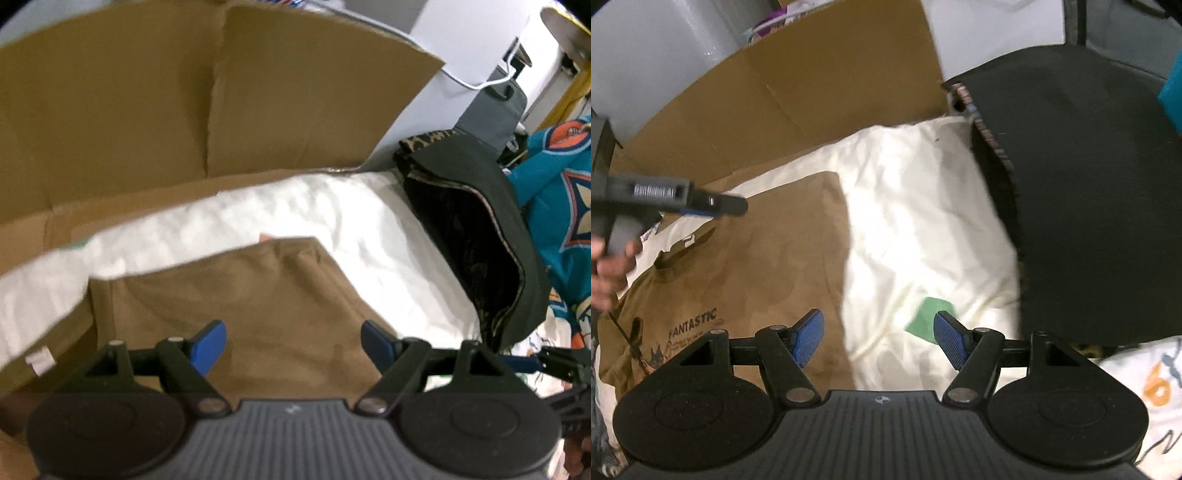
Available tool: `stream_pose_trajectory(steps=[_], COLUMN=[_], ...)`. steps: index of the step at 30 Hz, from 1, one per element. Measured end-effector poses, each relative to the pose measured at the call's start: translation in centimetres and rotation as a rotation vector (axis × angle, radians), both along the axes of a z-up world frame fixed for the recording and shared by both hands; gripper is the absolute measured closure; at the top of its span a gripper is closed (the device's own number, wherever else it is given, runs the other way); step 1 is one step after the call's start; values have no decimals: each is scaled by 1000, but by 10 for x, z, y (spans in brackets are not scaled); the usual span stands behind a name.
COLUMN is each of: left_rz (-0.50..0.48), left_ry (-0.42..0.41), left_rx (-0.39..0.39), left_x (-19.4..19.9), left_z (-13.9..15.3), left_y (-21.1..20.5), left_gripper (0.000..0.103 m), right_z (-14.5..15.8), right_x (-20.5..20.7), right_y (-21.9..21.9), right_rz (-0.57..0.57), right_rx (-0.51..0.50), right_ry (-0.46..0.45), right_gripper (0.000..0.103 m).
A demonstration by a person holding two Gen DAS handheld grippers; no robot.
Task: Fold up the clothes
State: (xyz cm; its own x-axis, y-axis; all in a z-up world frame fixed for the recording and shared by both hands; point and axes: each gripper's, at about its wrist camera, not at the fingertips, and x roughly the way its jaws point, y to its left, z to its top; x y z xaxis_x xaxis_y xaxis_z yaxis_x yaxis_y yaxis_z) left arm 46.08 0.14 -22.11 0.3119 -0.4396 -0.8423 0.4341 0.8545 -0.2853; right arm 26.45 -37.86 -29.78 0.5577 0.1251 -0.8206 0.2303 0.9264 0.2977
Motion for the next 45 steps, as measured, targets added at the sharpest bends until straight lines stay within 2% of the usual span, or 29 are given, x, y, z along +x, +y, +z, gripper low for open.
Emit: stream_pose_trajectory(steps=[3,5,7,9,10,14,20,22,24,27,35,41,45], left_rz=[33,26,19,20,21,39,79,85,86,94,115,93,59], left_ry=[68,98,96,103,106,89,123,129,120,109,94,83,69], left_rx=[-50,-76,-84,-95,-100,-107,-97,-97,-84,-72,-110,-143,-160], left_x=[-1,-2,-2,1,3,10,19,20,21,24,31,30,20], left_z=[-15,-20,-22,-24,-25,-29,-44,-47,-48,-48,-39,-25,-14], left_y=[15,18,20,22,24,34,48,53,58,66,79,80,81], left_gripper=[28,28,28,28,28,28,29,29,29,29,29,28,21], right_z=[-6,-11,-16,-21,-23,-30,-54,-61,-61,-51,-13,-10,-18], right_x=[19,33,43,50,52,59,74,78,79,79,79,80,83], right_y=[13,19,23,21,23,23,20,24,26,33,83,126,149], right_rz=[16,12,-34,-96,-107,-176,-221,-204,-188,-159,-18,75,118], right_rx=[14,16,9,60,54,66,103,107,117,120,53,36,23], right_ry=[7,-9,-28,-38,-51,-97,-53,-41,-46,-71,-118,-131,-113], right_gripper=[31,31,31,32,32,39,45,59,88,97,98,97,97])
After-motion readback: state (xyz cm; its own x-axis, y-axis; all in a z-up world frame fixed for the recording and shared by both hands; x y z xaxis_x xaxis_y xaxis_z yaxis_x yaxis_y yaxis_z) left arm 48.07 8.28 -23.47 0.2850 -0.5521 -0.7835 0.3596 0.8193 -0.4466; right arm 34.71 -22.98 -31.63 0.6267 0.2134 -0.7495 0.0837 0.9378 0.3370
